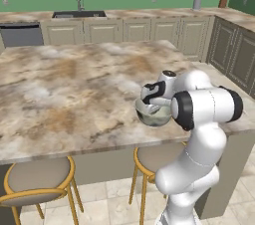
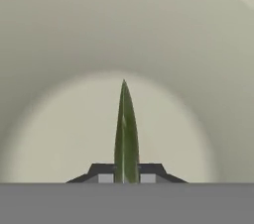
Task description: There is a bowl on the dining counter. Grab a lemon wedge from the fridge and place it in the bowl. Then get the liquor bottle and glass cup from the cabinet and place them next to the bowl.
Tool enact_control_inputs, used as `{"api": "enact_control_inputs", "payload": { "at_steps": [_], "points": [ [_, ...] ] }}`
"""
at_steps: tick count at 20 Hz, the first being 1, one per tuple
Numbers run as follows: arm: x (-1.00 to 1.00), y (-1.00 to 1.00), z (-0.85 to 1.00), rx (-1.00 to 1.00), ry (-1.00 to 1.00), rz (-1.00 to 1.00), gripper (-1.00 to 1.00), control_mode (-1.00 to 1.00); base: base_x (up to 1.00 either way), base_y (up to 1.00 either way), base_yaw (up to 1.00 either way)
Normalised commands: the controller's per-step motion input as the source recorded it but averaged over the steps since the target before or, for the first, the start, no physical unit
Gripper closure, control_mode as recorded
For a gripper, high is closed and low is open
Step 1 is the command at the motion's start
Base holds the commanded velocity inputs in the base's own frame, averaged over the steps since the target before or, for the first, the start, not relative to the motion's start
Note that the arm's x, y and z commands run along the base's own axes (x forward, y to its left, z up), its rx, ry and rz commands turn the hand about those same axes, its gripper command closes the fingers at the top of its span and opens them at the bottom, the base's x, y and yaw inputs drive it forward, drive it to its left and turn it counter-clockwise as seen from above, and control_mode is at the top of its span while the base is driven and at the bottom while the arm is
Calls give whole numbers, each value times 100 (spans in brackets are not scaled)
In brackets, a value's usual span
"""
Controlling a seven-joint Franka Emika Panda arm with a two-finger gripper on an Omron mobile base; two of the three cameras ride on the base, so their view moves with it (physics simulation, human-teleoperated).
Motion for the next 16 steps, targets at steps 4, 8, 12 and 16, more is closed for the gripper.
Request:
{"api": "enact_control_inputs", "payload": {
  "at_steps": [4, 8, 12, 16],
  "points": [
    [4, 0, -3, 0, 0, 0, -100, -100, 0, 0, 0],
    [-12, 0, 0, 0, -4, 0, -100, -100, 0, 0, 0],
    [-23, -1, 4, 0, -8, 0, -100, -100, 0, 0, 0],
    [-25, 0, 26, 0, -13, 0, -100, -100, 0, 0, 0]
  ]
}}
